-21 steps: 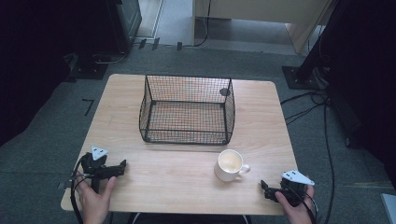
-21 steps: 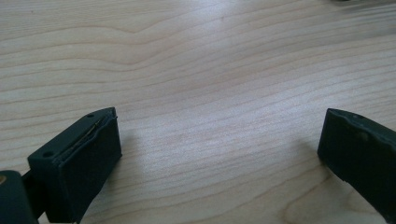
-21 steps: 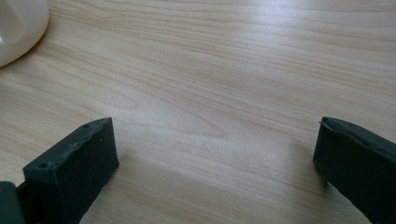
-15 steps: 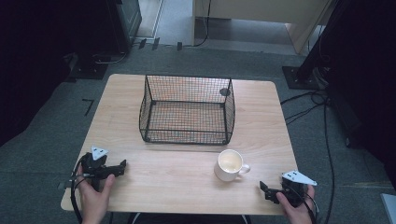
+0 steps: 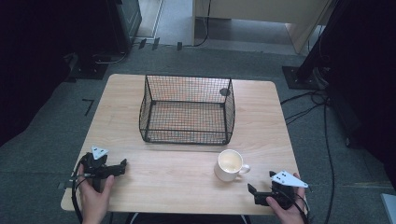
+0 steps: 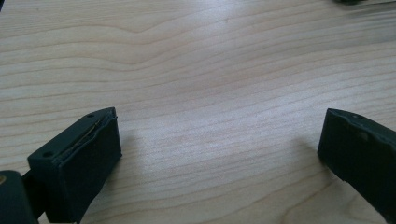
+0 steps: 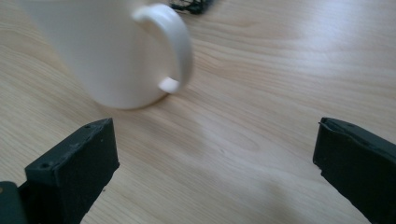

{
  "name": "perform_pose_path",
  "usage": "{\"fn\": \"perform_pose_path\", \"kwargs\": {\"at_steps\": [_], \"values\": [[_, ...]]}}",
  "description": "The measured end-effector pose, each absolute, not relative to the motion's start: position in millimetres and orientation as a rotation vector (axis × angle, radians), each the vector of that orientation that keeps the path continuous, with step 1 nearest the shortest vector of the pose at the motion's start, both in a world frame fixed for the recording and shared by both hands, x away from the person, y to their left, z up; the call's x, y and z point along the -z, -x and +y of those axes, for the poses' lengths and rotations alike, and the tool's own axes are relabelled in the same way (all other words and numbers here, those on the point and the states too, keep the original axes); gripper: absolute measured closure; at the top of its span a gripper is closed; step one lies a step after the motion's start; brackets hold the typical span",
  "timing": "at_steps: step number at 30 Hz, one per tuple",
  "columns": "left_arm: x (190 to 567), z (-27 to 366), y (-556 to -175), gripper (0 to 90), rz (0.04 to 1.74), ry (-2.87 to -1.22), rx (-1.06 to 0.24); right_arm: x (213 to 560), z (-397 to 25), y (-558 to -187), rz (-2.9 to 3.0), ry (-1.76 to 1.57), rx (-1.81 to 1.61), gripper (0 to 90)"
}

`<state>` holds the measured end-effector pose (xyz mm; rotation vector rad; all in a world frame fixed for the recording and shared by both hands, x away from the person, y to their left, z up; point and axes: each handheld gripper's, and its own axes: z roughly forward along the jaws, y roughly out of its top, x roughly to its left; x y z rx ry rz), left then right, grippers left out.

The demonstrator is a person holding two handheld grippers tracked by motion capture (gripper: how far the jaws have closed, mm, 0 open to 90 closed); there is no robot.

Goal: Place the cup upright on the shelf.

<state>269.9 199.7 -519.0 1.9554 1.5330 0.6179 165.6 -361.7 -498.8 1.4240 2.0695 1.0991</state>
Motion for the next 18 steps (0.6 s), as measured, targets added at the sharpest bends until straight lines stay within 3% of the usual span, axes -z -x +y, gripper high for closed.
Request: {"fn": "perform_pose_path", "kwargs": {"at_steps": [18], "values": [[519, 200, -270, 0.0, 1.533, -1.956, -0.618, 484, -322, -191, 2.111, -1.288, -1.245, 0.0]]}}
